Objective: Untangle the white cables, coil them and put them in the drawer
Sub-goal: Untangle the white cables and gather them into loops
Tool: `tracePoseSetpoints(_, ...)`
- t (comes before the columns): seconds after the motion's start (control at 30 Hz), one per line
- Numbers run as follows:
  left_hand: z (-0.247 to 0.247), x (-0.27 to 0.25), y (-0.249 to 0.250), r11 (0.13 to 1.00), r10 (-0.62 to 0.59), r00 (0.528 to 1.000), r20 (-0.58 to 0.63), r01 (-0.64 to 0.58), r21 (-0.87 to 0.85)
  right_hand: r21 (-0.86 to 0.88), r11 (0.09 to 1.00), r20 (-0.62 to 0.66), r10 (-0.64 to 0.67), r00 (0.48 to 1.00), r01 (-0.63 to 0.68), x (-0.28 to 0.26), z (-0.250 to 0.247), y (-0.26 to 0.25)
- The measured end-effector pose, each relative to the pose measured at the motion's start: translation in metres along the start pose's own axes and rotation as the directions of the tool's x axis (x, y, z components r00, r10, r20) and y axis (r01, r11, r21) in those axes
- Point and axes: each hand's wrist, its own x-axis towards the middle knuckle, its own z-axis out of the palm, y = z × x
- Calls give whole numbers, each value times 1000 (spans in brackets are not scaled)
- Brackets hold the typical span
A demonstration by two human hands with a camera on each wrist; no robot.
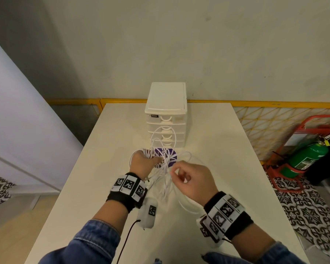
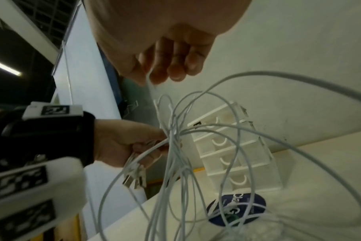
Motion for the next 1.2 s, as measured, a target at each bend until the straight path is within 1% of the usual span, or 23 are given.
tracePoseSetpoints(0.03,0,1,1,1000,-10,1000,-1,10,-6,-12,998,113,62,992,-61,1,6,2)
tracePoseSetpoints(0.07,1,1,2,1000,-13,1000,1,13,-14,-32,989,245,148,958,-144,1,12,4)
tracePoseSetpoints(0.1,2,1,3,999,-22,1000,3,22,-23,-78,970,352,242,904,-230,2,17,5)
tracePoseSetpoints(0.13,2,1,4,999,-31,999,6,31,-29,-145,945,420,326,847,-292,3,22,6)
tracePoseSetpoints(0.17,3,1,3,998,-44,999,14,45,-40,-217,919,451,395,800,-331,4,28,7)
tracePoseSetpoints(0.23,1,1,2,996,-73,997,21,74,-39,-355,866,471,492,733,-353,8,38,9)
tracePoseSetpoints(0.3,1,0,3,994,-99,995,29,101,-52,-454,820,453,549,702,-349,13,47,11)
tracePoseSetpoints(0.37,1,-1,4,989,-124,991,43,127,-74,-474,804,425,566,706,-360,19,52,14)
tracePoseSetpoints(0.43,0,-3,6,991,-120,992,35,122,-61,-444,812,418,561,714,-378,25,53,17)
tracePoseSetpoints(0.5,-2,-5,7,996,-68,996,51,71,-48,-405,829,420,544,726,-386,27,50,21)
tracePoseSetpoints(0.57,-4,-12,13,999,29,995,92,-26,-39,-360,852,412,510,755,-379,29,45,22)
tracePoseSetpoints(0.6,-5,-17,17,994,107,988,107,-104,-34,-336,866,407,489,772,-371,30,42,21)
tracePoseSetpoints(0.67,-6,-23,23,974,225,962,153,-228,-1,-265,902,365,420,831,-340,33,38,22)
tracePoseSetpoints(0.7,-6,-23,24,966,251,953,169,-257,12,-222,922,338,378,862,-318,34,37,24)
tracePoseSetpoints(0.73,-7,-22,26,956,277,941,193,-290,43,-184,935,325,348,879,-302,34,36,26)
tracePoseSetpoints(0.83,-8,-18,34,940,301,915,268,-333,81,-118,954,316,301,900,-277,31,34,32)
tracePoseSetpoints(0.93,-5,-20,38,921,336,872,357,-383,69,-53,953,295,301,907,-299,30,26,34)
tracePoseSetpoints(0.97,-3,-21,36,919,338,869,360,-387,70,-31,952,306,298,904,-304,32,23,35)
tracePoseSetpoints(1.0,0,-19,33,919,338,878,338,-385,82,-13,953,329,289,899,-301,33,21,37)
tracePoseSetpoints(1.07,6,-16,27,917,329,913,241,-370,151,4,960,362,261,895,-281,34,16,40)
tracePoseSetpoints(1.13,8,-10,26,923,315,940,129,-335,189,47,962,338,237,911,-268,34,11,47)
tracePoseSetpoints(1.17,6,-9,29,935,294,953,69,-302,186,72,960,309,238,921,-272,33,7,50)
tracePoseSetpoints(1.2,2,-6,29,955,245,969,9,-243,169,92,956,271,246,931,-280,31,3,55)
